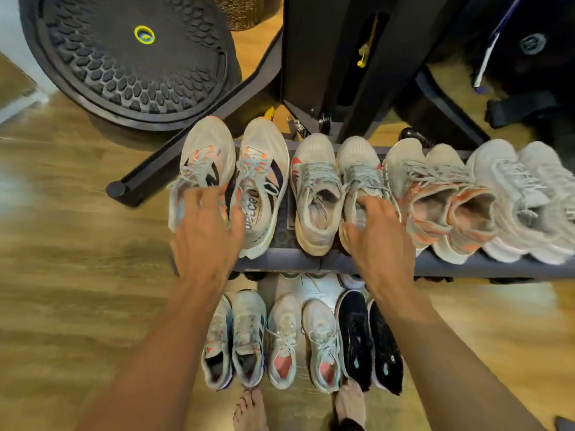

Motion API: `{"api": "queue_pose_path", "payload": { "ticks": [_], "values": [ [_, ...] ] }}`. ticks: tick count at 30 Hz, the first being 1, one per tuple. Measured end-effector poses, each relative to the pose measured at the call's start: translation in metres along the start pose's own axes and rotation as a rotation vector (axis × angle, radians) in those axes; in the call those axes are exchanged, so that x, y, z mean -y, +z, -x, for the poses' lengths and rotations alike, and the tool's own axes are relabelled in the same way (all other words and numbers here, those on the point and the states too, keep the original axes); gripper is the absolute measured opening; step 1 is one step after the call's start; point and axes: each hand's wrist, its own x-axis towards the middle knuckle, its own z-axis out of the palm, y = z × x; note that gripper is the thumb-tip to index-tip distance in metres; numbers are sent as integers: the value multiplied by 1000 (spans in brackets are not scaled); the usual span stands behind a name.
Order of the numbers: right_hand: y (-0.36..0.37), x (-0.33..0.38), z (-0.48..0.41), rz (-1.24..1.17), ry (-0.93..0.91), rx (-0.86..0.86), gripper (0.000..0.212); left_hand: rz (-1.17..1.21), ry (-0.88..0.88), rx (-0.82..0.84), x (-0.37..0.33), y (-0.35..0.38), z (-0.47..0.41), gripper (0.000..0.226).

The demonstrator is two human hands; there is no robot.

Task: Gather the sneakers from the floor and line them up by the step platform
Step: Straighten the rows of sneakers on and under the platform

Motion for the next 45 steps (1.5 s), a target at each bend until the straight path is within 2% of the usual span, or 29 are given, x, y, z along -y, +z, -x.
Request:
{"api": "queue_pose_path", "payload": {
  "ticks": [2, 4, 6, 8, 9, 11, 15, 17, 22, 24, 26, 28, 30, 32, 33, 35, 38, 41, 43, 45],
  "values": [
    [-1, -23, -1, 79, 51, 138, 41, 12, -39, -19, -10, 5, 2, 35],
    [4, -38, -1, 135, 57, 254, 38, 19, 28, 21, -21, 13, 6, 36],
    [13, -45, -2, 132, 26, 295, 33, -25, 252, 185, -41, 26, 18, 39],
    [20, -49, -7, 122, -37, 317, 39, -198, 451, 416, -63, 47, 34, 50],
    [21, -49, -10, 122, -57, 331, 41, -285, 469, 515, -69, 58, 39, 54],
    [23, -48, -18, 100, -70, 332, 34, -368, 394, 640, -76, 75, 37, 54],
    [25, -43, -21, 131, -138, 243, 20, -311, 354, 555, -80, 92, 21, 28],
    [27, -42, -17, 118, -148, 222, 21, -253, 359, 529, -79, 94, 24, 25],
    [31, -48, -13, 54, -128, 292, 19, -99, 380, 545, -69, 98, 32, 20],
    [27, -50, -15, 69, -151, 350, 23, -96, 376, 576, -71, 94, 30, 19],
    [18, -55, -17, 50, -191, 397, 39, -176, 356, 524, -77, 88, 31, 8],
    [0, -69, -15, -16, -195, 296, 46, -169, 366, 384, -93, 84, 39, 29],
    [-23, -92, -18, -84, -154, 44, 41, -28, 433, 306, -126, 87, 49, 34],
    [-43, -120, -23, -104, -51, -128, 38, 31, 506, 387, -163, 102, 56, 37],
    [-51, -134, -27, -105, 21, -144, 38, 14, 515, 458, -182, 112, 59, 41],
    [-58, -159, -36, -53, 161, -68, 36, -46, 499, 578, -214, 131, 61, 51],
    [-55, -186, -46, 83, 243, 121, 35, -147, 448, 687, -243, 155, 60, 58],
    [-46, -203, -52, 97, 184, 239, 24, -211, 360, 731, -252, 174, 59, 39],
    [-41, -210, -55, 92, 101, 264, 22, -237, 339, 711, -252, 181, 63, 25],
    [-43, -213, -58, 85, 47, 253, 23, -236, 350, 658, -251, 185, 67, 22]
  ]
}}
